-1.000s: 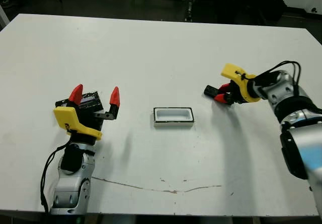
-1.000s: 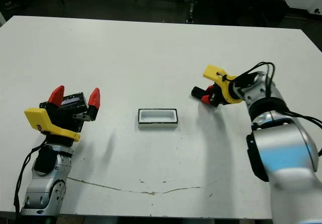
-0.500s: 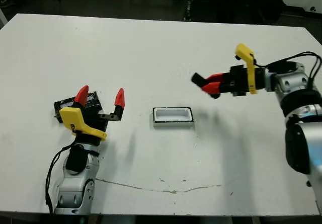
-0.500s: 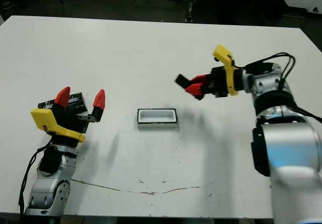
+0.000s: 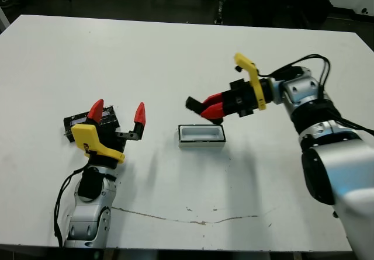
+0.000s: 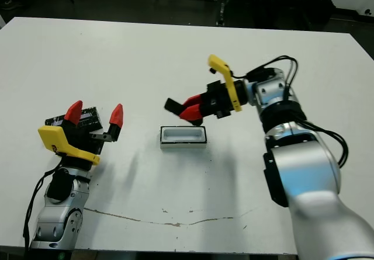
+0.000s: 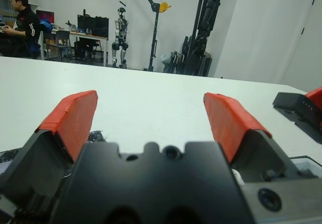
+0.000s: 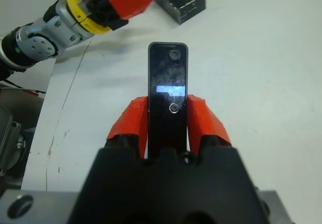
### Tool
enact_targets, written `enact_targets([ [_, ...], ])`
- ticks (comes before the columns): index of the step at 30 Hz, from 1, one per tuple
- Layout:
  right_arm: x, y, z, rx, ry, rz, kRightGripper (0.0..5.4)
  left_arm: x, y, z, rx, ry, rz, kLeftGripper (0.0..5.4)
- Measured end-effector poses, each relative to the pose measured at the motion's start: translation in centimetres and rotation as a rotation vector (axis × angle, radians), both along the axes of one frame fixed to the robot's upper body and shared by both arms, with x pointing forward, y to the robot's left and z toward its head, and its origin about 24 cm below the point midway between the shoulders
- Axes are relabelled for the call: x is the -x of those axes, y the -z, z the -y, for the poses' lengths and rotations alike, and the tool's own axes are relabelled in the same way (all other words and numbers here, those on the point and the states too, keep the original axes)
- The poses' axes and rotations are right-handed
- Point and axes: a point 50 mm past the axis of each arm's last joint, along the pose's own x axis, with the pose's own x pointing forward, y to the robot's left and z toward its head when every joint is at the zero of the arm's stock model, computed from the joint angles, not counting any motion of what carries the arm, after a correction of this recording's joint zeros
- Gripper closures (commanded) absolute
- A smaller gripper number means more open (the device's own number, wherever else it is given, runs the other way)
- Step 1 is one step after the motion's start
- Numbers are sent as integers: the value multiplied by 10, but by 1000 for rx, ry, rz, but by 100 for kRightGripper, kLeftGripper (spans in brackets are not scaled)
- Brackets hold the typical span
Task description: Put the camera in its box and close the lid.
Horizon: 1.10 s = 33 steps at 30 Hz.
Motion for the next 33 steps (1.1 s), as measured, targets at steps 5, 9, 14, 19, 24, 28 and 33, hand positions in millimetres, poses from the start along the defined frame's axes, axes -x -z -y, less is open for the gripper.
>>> enact_targets([
  [5, 1, 1, -9, 51, -39, 7, 369, -2, -2, 1, 1, 3, 6, 0],
  [9, 0, 0, -12, 84, -50, 23, 369, -2, -2, 1, 1, 2, 7, 0],
  [14, -2, 0, -14, 111, -60, 83, 369, -2, -2, 1, -1, 3, 7, 0],
  [19, -2, 4, -12, 144, -41, 90, 369, -2, -2, 1, 1, 4, 8, 0],
  [24, -2, 6, -11, 153, -42, 94, 369, -3, 0, 0, 0, 2, -2, 0],
  [28, -2, 6, -11, 152, -53, 96, 369, -3, 1, 0, -3, 1, -3, 0],
  [33, -1, 8, -11, 155, -56, 94, 369, -3, 2, 0, -2, 0, -5, 0],
])
